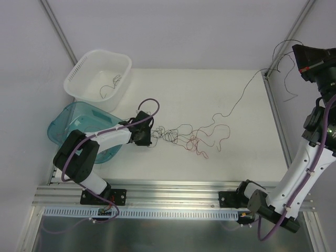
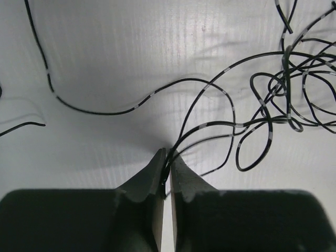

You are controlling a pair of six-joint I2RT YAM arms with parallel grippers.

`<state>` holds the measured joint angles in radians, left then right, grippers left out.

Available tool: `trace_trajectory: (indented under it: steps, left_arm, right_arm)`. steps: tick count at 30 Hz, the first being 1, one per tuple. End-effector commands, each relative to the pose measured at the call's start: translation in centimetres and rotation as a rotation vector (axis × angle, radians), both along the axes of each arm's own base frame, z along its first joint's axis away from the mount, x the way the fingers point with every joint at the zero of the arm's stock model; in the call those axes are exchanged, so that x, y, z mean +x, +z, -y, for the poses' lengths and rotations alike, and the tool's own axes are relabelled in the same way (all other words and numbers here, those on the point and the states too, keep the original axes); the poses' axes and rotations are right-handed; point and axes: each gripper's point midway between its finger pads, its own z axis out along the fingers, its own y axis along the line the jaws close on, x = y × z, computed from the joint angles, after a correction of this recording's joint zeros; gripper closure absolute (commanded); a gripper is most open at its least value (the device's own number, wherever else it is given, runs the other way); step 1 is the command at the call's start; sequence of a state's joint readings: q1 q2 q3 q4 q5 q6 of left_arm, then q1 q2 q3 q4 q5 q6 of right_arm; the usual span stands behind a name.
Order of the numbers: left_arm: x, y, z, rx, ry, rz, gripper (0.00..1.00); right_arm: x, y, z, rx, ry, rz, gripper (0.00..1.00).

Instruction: Untangle the cables

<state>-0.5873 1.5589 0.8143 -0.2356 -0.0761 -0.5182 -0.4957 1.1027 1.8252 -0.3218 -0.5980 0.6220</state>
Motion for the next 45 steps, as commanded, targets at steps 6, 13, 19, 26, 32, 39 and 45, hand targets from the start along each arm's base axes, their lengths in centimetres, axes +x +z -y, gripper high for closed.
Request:
trace_trajectory:
  steps: [6,13,19,26,32,39,45]
  left_arm:
    - [-1.1,5.5,3.0,-0.126,-0.137,0.141,0.66]
    - [-3.6,9.8,3.8,-0.228,-0.222,0.261,0.41]
    - [-5.1,10.6,2.9,-0.258,-0.258,0.312,0.2]
    - [-3.9,7.9,0.1,-0.11,-0.185,0.335,0.26]
    - [-2.9,4.3,-1.0,-0.063,-0.18,0.318,0.38]
    - [-1.0,4.3,-0.4,-0.076,-0.229,0.409,0.51]
    - [-0.6,3.5,1.4,-0.099,-0.343,0.401,0.55]
  right_arm:
    - [0.0,-8.9,-5.5,-0.146,0.28,-0.199,0.99]
    - [4.1,-27.3,-3.0,-0.226,0.143,-0.669,0.99]
    - [3.9,-36.1,-1.5,-0.387,0.046,-0.968,0.7]
    - [1.9,-35.8,-7.7,-0.517,0.242,-0.827,0.2]
    - [-1.0,-34.9,-14.5,-0.489,0.506,-0.626,0.14]
    - [-2.5,-36.4,-20.4,-0.509,0.71,-0.548,0.14]
    - [-2.8,-36.0,-23.7,-0.496,0.787,-0.495,0.14]
